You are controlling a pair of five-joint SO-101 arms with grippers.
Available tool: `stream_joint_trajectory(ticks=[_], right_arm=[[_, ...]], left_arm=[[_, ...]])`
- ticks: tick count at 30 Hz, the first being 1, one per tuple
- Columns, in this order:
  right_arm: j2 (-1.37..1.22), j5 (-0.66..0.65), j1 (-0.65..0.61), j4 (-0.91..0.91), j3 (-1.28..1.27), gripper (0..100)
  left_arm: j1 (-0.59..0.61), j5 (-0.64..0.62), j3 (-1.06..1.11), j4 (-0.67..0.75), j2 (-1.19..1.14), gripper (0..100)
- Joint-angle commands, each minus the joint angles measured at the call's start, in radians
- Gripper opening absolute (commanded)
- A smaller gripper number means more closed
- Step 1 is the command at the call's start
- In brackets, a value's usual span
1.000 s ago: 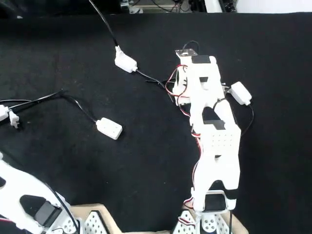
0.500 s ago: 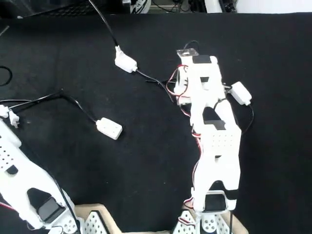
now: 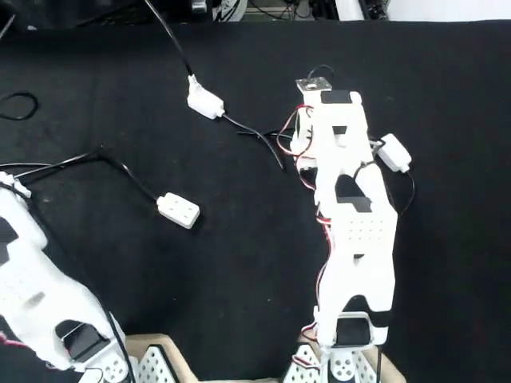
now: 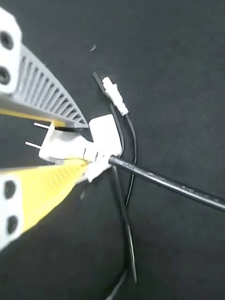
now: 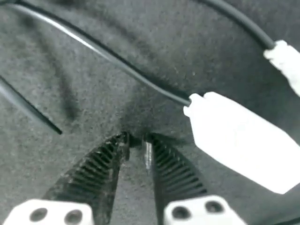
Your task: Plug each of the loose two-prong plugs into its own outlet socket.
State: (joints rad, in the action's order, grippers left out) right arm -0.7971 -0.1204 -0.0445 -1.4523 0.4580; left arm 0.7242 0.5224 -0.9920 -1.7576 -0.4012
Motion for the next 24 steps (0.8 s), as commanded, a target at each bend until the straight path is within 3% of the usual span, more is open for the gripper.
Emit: stream_joint_trajectory(ticks=[1, 6, 10, 17, 24], right_arm=[[0.002, -0.071, -0.077, -0.014, -0.031, 1.2], [0.016, -0.135, -0.092, -0.038, -0.033, 1.2], [0.084, -0.147, -0.152, -0.038, -0.062, 1.2], [0.318, -0.192, -0.388, 0.009, -0.24, 1.2], [0.704, -0.167, -0.512, 0.354, -0.653, 1.2]], left_arm=[[-0.041, -0.17, 0.202, 0.0, 0.285, 3], [-0.058, -0.344, 0.418, 0.015, 0.48, 3], [-0.051, -0.546, 0.651, 0.11, 0.628, 3], [-0.079, -0.73, 1.205, 0.474, 1.046, 3], [-0.154, -0.763, 1.867, 0.872, 1.676, 3]])
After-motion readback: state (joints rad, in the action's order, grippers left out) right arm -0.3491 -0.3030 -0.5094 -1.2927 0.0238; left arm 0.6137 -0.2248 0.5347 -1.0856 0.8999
